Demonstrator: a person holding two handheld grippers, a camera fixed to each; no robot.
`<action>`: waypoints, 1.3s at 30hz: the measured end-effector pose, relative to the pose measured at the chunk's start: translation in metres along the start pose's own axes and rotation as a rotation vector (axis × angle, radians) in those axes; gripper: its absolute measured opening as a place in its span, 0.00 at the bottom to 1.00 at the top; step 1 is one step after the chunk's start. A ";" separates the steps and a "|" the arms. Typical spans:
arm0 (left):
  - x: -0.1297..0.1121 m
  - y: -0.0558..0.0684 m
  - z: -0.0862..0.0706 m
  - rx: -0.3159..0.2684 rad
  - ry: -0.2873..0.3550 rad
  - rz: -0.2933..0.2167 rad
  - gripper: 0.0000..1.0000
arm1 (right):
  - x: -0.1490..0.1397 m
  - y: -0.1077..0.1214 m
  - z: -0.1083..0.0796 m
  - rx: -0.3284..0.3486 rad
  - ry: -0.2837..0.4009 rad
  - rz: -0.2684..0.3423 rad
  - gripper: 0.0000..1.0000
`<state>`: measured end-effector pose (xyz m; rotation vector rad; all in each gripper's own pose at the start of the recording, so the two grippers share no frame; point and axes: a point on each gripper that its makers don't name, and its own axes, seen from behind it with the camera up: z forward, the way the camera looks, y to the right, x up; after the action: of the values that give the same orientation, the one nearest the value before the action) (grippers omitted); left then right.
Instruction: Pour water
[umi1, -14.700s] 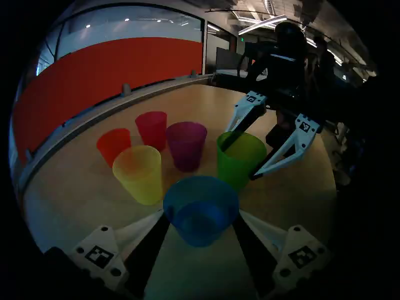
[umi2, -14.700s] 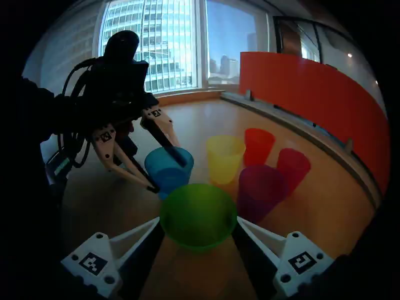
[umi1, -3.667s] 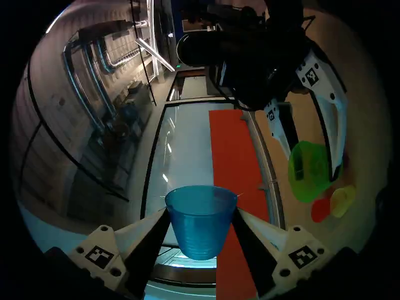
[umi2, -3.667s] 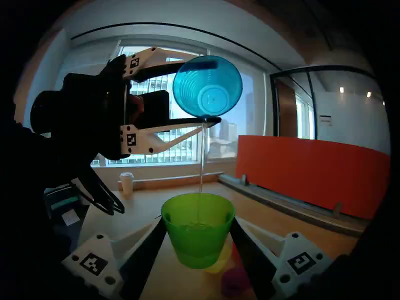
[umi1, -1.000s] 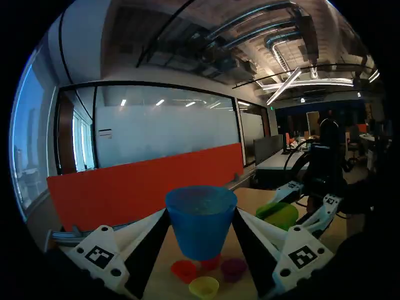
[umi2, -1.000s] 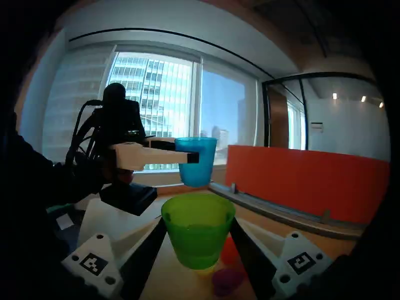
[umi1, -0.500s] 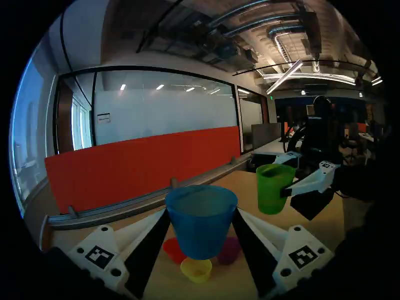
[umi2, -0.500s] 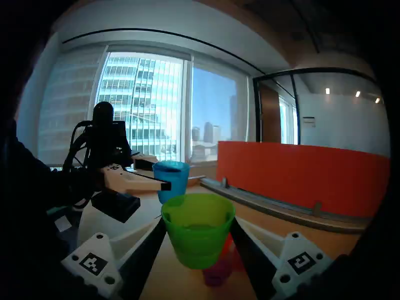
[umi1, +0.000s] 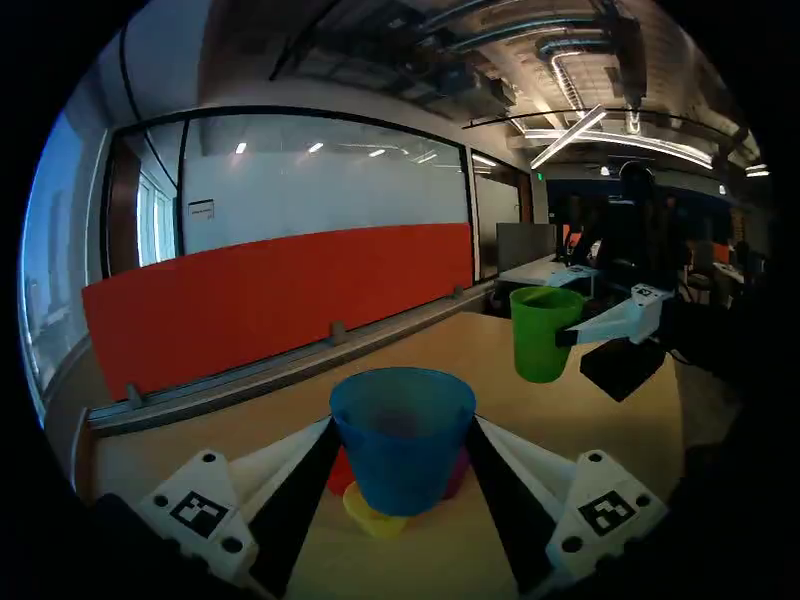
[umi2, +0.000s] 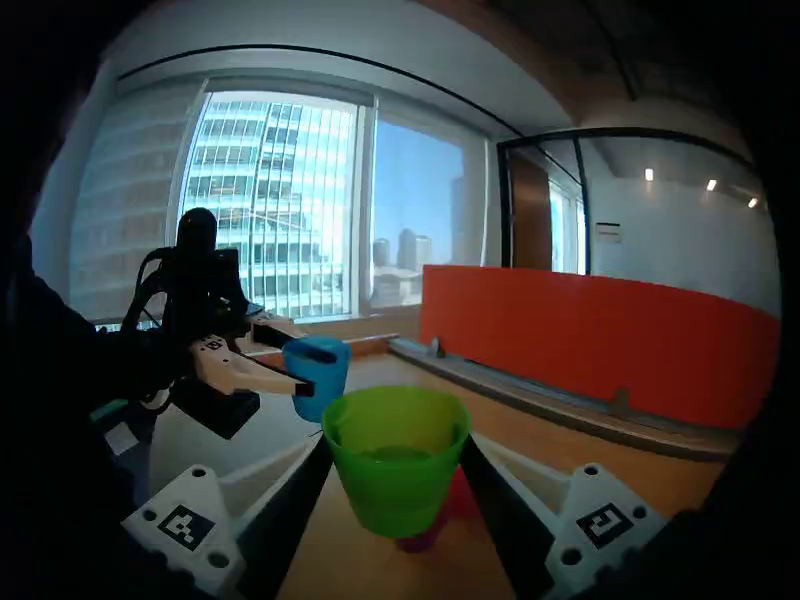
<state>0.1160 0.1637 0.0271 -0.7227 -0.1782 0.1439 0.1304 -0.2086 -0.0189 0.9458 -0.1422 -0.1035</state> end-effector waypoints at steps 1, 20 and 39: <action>-0.003 0.002 0.000 -0.006 -0.010 0.003 0.85 | -0.003 0.000 -0.001 0.001 -0.010 -0.002 0.90; -0.054 0.026 0.005 -0.082 -0.175 0.052 0.86 | -0.054 -0.001 -0.013 0.038 -0.177 -0.013 0.90; -0.123 0.036 0.008 -0.155 -0.391 0.109 0.86 | -0.114 -0.009 0.000 0.104 -0.335 -0.017 0.90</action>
<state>-0.0085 0.1722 -0.0047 -0.8549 -0.5278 0.3792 0.0176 -0.1967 -0.0345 1.0281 -0.4522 -0.2721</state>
